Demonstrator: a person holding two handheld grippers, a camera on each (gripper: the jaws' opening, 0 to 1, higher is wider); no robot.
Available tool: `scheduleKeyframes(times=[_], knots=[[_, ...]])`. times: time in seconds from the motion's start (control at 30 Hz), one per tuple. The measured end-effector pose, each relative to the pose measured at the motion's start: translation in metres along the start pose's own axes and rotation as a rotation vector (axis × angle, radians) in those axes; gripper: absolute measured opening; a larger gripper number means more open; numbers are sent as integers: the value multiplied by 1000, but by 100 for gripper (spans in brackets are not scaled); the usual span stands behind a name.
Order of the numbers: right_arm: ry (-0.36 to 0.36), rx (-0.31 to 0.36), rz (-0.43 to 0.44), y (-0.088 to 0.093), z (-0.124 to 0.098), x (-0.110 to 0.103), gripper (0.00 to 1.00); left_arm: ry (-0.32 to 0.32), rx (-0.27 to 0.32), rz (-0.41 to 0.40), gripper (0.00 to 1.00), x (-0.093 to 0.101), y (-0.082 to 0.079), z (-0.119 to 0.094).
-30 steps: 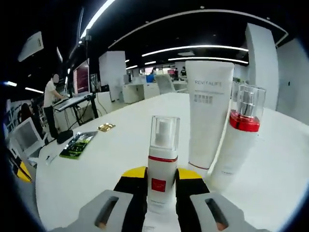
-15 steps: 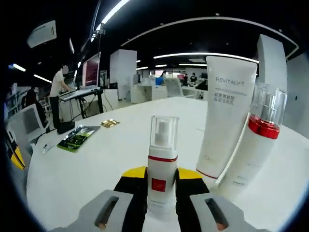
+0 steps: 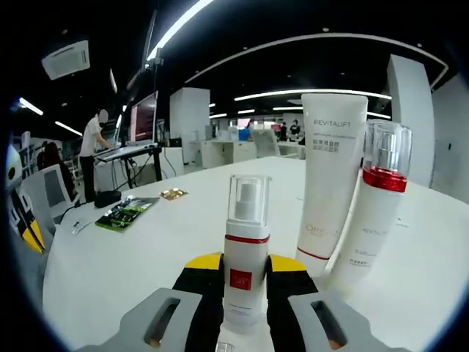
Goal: Arrange the skincare products in the storage area until every visible bottle or jar stands upright without overlapping.
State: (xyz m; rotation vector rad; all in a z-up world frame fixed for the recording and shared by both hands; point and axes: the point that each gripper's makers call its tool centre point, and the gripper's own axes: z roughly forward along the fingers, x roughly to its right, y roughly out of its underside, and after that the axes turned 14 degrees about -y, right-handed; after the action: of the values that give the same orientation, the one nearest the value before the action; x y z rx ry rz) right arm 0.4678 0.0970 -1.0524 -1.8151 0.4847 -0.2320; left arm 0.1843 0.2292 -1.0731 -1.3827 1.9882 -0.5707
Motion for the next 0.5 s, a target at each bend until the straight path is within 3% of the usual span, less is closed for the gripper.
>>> scheduleKeyframes(times=[0.3,0.5], knots=[[-9,6,17,0,-2,-2,13,-2,-3,6,0,0,1,0],[23,15,43,0,-7,9,13,-1,-7,6,0,0,2,1]])
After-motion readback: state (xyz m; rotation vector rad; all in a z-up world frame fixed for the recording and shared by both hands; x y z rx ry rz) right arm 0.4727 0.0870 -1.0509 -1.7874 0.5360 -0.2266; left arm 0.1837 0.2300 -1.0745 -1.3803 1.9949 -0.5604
